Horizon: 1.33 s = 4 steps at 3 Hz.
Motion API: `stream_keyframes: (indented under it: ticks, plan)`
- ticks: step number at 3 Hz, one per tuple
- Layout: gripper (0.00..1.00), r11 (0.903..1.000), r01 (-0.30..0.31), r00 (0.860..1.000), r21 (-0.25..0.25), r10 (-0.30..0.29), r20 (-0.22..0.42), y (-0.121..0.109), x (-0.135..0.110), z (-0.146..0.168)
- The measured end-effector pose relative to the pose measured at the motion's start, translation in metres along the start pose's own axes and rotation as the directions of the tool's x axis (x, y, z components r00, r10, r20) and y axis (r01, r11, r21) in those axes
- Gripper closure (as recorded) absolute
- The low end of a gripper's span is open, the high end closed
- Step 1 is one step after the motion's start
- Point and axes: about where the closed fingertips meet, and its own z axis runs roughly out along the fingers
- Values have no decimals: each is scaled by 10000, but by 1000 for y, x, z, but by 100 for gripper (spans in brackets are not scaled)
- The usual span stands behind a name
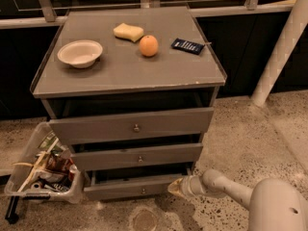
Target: Close bottom drawer
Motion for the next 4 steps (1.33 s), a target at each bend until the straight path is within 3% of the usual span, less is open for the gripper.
stream_keyframes:
  ticks: [2, 3, 4]
  plan:
    - [13, 10000, 0, 10000, -1, 0, 0, 0, 0, 0]
    - [0, 10000, 0, 10000, -2, 0, 1, 0, 0, 0]
    - [0, 10000, 0, 10000, -3, 0, 1, 0, 0, 0]
